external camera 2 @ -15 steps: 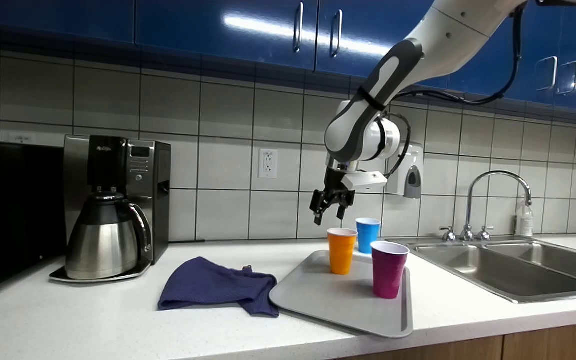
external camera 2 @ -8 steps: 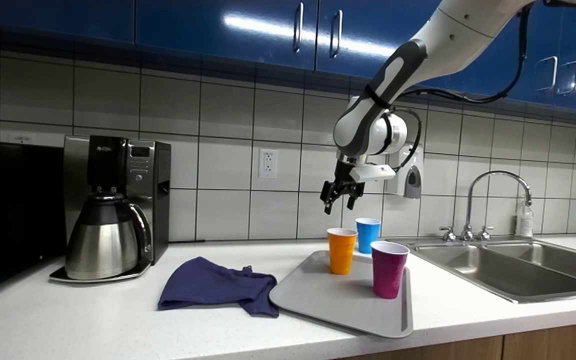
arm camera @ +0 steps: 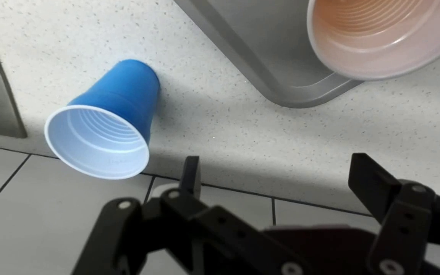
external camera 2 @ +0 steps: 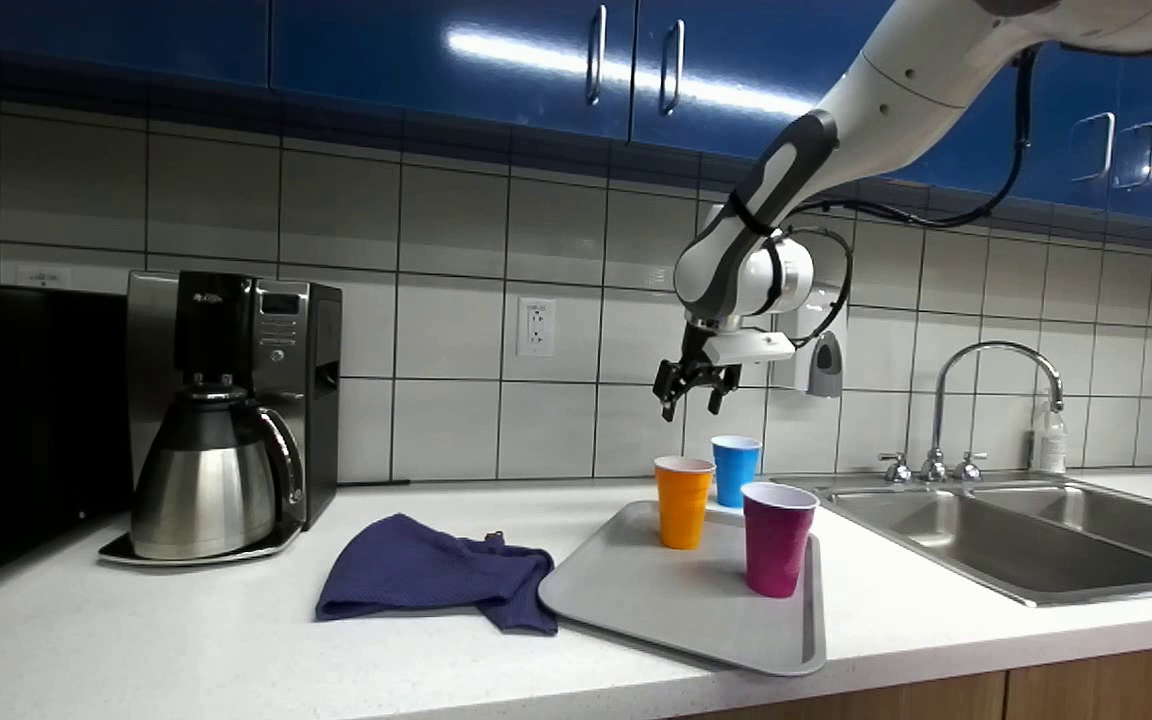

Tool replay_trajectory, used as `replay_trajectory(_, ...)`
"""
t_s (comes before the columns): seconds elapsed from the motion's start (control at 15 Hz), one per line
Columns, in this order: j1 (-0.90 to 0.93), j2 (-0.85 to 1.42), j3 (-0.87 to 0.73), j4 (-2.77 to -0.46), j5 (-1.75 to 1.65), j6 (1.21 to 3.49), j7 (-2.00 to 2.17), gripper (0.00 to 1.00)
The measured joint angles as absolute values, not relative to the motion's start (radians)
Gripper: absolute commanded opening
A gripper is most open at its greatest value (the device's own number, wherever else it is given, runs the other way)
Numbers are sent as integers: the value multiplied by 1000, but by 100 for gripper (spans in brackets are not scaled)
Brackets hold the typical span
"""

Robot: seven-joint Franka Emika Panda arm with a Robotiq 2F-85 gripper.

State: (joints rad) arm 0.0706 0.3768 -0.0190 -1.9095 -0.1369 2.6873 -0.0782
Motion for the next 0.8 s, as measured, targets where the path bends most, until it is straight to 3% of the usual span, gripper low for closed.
replay_trajectory(0.8, 75, 593, -75, -1646, -137, 2622, 71, 100)
